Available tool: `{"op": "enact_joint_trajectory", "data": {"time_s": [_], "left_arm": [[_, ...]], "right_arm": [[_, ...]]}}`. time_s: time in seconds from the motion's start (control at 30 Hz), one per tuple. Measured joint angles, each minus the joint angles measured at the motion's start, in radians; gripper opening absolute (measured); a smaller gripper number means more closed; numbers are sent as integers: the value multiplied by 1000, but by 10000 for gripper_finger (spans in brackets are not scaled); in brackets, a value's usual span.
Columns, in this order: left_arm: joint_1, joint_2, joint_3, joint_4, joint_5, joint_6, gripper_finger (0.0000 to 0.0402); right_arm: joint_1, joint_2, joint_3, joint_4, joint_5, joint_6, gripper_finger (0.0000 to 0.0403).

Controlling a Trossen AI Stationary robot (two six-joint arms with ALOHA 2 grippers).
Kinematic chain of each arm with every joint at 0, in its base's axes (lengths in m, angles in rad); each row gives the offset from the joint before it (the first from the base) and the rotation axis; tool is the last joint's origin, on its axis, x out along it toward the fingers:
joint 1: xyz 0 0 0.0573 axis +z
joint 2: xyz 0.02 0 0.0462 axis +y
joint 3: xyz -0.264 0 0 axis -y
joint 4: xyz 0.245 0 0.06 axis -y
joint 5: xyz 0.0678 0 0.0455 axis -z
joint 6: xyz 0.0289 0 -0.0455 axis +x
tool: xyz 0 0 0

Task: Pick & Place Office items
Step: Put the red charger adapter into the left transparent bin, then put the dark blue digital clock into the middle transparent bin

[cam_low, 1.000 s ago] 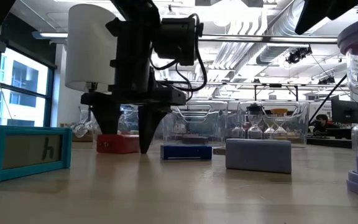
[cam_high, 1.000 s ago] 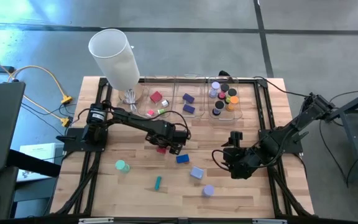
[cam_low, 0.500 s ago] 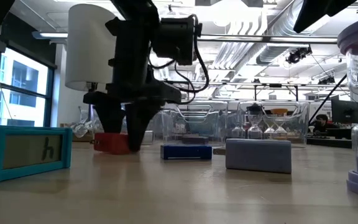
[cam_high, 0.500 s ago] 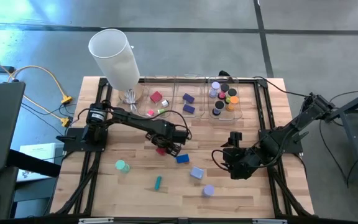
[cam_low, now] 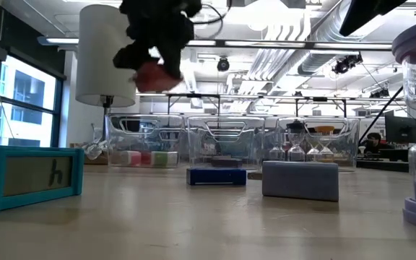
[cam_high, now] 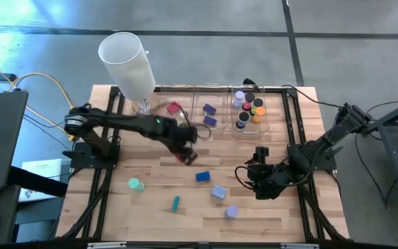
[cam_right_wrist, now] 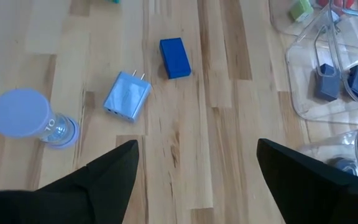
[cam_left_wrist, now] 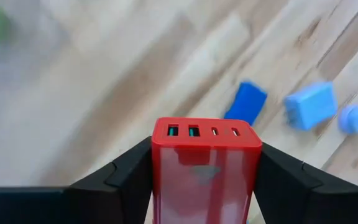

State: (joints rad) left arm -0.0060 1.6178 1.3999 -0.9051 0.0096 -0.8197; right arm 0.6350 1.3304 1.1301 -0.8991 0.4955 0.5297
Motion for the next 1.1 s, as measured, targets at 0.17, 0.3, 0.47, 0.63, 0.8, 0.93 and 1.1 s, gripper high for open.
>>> {"op": "enact_joint_trajectory", "data": {"time_s": [0.17,0.3,0.47,0.63,0.8,0.93,1.1], "left_arm": [[139,-69,37,-13,-9,150,228],[282,-58,84,-47,-9,236,231],[428,-40,92,-23,-12,289,232],[485,-18,94,-2,-12,338,233],[523,7,93,-30,-1,374,233],[529,14,93,-21,-5,407,234],[515,14,95,-7,-1,450,234]], "right_arm": [[-2,0,0,34,31,0,316],[-3,0,1,68,92,-11,316],[-23,0,1,74,109,-26,316],[-53,0,1,74,108,-26,316],[-75,0,1,71,103,-26,316],[-80,0,1,66,103,-26,316],[-82,0,1,66,104,-36,316]]}}
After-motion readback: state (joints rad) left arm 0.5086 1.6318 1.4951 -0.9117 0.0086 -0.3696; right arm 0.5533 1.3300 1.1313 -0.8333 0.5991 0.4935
